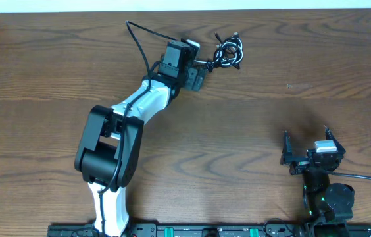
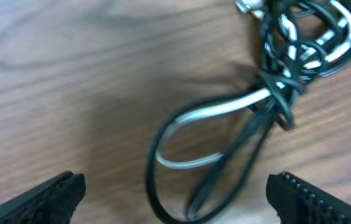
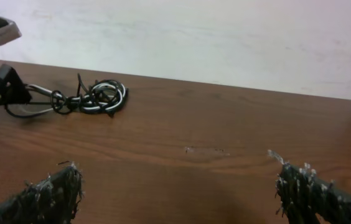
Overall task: Untangle cables
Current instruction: 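Lower the left gripper onto the cable bundle and close on it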
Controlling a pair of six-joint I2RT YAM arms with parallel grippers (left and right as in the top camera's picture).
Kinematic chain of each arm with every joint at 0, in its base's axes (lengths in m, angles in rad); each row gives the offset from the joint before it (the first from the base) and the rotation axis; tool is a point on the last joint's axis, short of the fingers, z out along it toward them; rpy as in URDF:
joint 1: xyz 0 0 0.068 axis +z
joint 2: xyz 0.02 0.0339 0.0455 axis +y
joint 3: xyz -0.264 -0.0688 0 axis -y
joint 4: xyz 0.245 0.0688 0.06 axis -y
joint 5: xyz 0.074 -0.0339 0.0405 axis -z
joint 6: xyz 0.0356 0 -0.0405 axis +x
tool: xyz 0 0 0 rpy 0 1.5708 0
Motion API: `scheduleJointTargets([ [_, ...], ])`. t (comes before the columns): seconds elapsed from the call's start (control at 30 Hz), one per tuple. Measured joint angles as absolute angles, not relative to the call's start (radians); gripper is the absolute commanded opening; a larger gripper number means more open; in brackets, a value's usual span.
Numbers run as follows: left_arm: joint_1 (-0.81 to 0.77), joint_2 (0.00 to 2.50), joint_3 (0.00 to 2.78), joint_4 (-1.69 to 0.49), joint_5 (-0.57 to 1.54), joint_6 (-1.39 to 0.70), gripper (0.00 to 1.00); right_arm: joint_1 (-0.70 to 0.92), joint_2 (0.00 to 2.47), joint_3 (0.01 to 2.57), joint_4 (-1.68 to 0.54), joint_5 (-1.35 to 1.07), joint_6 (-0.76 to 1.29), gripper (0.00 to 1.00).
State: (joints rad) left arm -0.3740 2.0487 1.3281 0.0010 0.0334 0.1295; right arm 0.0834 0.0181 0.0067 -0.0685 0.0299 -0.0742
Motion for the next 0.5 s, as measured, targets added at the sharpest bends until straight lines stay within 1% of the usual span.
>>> scheduleJointTargets([
  [0.17,-0.374,2.074,1.335,0.105,-0.002,0.132,0.98,0.083,0.018,0.007,-0.068,0.030,-0.074,0.99],
  [0.33,-0.374,2.086,1.336,0.112,-0.007,0.132,0.99,0.083,0.018,0.007,-0.068,0.030,-0.074,0.99],
  [0.43,-0.374,2.098,1.336,0.112,-0.006,0.130,0.79,0.083,0.019,0.007,-0.068,0.030,-0.074,0.99],
  [0.5,-0.374,2.102,1.336,0.112,0.003,0.136,0.72,0.083,0.019,0.007,-0.068,0.030,-0.074,0.99],
])
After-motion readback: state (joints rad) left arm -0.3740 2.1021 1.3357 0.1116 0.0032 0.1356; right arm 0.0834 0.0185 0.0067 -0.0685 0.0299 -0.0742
